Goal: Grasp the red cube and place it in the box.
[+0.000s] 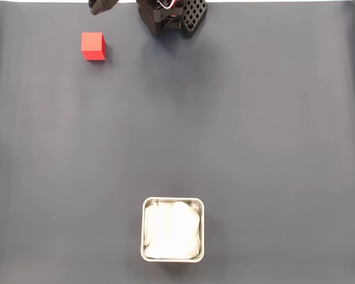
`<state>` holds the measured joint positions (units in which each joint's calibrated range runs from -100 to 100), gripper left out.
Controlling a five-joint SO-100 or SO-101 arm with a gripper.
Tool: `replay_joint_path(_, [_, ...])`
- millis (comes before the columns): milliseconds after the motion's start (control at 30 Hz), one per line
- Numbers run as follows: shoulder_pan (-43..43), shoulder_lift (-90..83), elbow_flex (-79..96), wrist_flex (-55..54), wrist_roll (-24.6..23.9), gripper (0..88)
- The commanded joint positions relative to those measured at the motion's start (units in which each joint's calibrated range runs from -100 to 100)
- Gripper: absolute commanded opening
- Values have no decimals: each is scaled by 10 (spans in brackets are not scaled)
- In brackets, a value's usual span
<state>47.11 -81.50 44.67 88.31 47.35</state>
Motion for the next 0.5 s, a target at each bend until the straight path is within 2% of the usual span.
replay_joint_path(0, [15, -3, -2, 13, -1, 0])
replay_joint_path(467, [51, -19, 10, 24, -2, 0])
